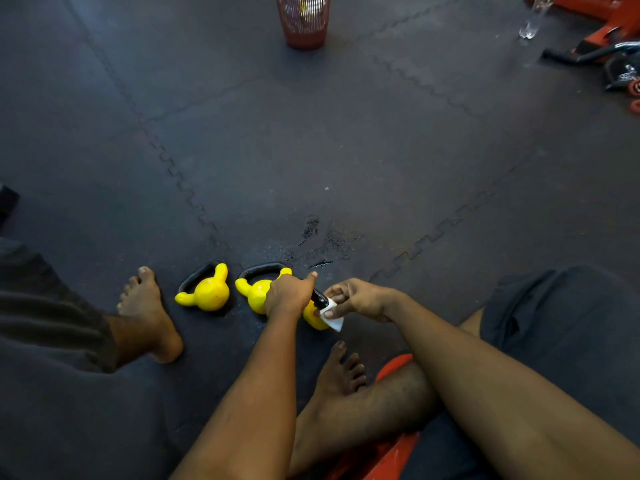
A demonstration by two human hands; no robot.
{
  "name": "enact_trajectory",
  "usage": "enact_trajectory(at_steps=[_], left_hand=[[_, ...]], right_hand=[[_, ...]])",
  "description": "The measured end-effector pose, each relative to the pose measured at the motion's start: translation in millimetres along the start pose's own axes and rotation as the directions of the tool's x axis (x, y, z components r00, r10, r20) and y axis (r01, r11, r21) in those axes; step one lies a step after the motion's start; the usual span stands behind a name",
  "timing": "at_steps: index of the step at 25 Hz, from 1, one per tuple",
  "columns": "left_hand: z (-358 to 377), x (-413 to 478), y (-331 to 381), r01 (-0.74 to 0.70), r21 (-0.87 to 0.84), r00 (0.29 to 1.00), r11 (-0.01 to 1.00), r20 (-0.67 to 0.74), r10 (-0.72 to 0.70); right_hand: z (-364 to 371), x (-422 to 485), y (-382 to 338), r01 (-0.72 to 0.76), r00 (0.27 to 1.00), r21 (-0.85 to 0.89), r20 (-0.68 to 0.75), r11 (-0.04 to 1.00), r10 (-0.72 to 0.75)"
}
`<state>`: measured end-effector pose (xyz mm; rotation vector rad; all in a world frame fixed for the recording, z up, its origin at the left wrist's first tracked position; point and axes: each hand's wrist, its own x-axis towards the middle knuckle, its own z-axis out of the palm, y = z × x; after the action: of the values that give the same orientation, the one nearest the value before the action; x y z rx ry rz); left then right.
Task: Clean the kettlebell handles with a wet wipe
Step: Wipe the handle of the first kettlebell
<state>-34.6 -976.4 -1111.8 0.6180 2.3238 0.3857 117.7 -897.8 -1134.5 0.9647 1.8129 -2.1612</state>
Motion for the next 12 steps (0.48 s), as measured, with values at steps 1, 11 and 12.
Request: enact_trajectory(at_steps=[1, 11, 12], left_hand=[[-2.3, 0.5, 0.1, 0.000, 0.018, 0.999, 1.000, 0.054, -0.001], [-14.5, 9.8, 11.5, -0.035, 0.056, 0.998, 0.998, 0.060, 0.032], [-15.9, 12.1, 10.7, -0.023, 0.057, 0.998, 0.998, 0.060, 0.020]], right_hand=[[4.1, 0.8, -0.9, 0.005, 1.000, -0.001, -0.001, 1.000, -0.005], [48.8, 1.1, -7.7, 0.105, 0.803, -0.147, -0.571, 0.984, -0.171], [44.9, -0.8, -6.9, 0.125, 0.799, -0.125, -0.576, 0.984, -0.174]])
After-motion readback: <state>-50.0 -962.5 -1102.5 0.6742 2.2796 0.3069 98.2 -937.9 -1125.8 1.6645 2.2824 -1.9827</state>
